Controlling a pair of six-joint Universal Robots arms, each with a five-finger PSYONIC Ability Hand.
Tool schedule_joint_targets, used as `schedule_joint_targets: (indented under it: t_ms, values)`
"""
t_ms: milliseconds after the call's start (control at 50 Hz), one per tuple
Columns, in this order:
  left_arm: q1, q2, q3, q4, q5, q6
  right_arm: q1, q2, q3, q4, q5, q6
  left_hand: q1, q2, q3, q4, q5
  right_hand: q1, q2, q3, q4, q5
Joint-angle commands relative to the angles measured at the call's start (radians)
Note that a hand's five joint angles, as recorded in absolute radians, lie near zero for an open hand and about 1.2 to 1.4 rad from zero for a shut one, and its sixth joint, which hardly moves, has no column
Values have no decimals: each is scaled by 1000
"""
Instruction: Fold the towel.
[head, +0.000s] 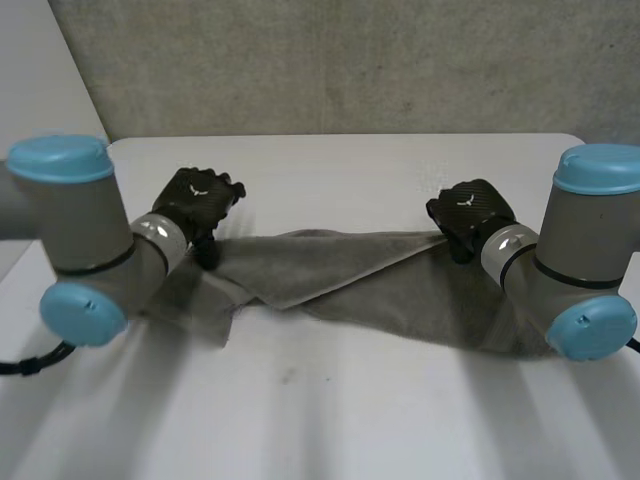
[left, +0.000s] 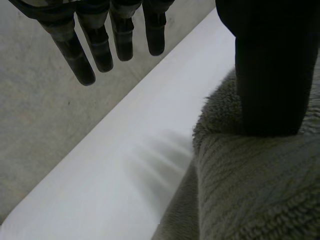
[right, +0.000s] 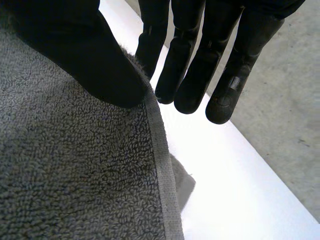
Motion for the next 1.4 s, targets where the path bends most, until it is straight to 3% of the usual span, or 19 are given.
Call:
schedule_joint_targets:
  t_ms: [20,100,240,460,620,660,720,880,1040,1400]
  values:
    - [-37,140,-276,144,-1,14,-3,4,1,-4,15,-37,112,112,113,112,112,425,218,207,203,236]
    - [-89,180,-403,193,-3,17,-1,16,1,-4,13,-43,147,147,148,147,147,425,218,207,203,236]
    - [-108,169,-424,267,-15,29,2,17,4,-2,12,-43,223,223,224,223,223,425,218,207,203,236]
    - [-16,13,-312,280,-16,170,3,16,15,-1,12,-43,238,238,239,239,238,425,218,207,203,236]
    - [-16,86,-344,241,-12,155,-1,13,15,-2,13,-41,253,253,254,253,253,425,218,207,203,236]
    - [-28,122,-370,226,-10,129,-3,13,15,-4,16,-40,253,253,254,253,253,425,218,207,203,236]
    - [-112,232,-423,175,-4,-35,-3,13,13,-4,24,-40,241,241,242,242,241,425,218,207,203,236]
    - [-191,315,-460,141,-3,-268,-3,14,13,-2,25,-35,285,285,286,285,285,425,218,207,203,236]
    - [-237,234,-451,125,-15,-300,-3,11,16,-1,25,-35,320,321,321,321,320,425,218,207,203,236]
    - [-245,25,-335,131,-56,-368,-1,11,32,-4,24,-38,317,318,319,318,317,425,218,207,203,236]
